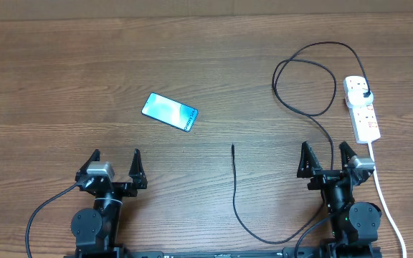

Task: Plug charger to phone and switch on socket

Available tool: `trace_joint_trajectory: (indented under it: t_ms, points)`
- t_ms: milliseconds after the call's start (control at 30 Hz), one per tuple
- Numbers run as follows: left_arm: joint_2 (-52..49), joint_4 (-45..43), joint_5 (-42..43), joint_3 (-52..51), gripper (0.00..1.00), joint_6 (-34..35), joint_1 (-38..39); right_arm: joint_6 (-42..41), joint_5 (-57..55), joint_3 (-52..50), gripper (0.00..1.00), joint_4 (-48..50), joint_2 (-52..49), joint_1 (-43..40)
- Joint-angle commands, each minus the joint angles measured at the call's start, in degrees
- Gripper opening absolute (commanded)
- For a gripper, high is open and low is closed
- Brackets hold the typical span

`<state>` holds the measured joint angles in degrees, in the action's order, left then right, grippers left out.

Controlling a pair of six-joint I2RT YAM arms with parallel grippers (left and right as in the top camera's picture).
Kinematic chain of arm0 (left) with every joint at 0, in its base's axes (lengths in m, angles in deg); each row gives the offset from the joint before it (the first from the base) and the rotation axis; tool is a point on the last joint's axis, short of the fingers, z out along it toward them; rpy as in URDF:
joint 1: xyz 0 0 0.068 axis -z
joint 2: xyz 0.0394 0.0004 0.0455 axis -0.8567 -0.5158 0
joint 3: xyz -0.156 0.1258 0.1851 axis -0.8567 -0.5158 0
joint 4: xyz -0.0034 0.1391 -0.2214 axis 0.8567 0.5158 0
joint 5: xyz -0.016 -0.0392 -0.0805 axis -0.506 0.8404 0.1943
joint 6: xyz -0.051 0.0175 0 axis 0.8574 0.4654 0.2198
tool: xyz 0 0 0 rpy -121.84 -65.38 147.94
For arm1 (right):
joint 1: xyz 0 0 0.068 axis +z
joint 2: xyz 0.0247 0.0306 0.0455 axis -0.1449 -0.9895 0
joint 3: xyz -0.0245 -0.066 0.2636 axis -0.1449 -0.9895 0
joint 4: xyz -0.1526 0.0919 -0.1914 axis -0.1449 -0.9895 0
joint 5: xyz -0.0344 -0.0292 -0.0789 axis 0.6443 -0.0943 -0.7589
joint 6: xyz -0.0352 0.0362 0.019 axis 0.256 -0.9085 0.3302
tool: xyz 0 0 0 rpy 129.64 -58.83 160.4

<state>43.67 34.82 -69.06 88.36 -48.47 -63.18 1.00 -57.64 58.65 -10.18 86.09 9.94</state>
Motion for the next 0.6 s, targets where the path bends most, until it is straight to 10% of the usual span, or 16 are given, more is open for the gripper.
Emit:
trace_joint_trajectory:
  t_ms: [0, 567]
  points:
    - [0.59, 0.09, 0.44, -0.17, 1.00, -1.09, -0.35, -0.31, -0.76, -0.61, 1.00, 0.31, 0.57, 0.37]
    - [0.59, 0.09, 0.61, -0.17, 1.00, -1.07, -0.35, -0.33, -0.76, -0.61, 1.00, 0.33, 0.57, 0.37]
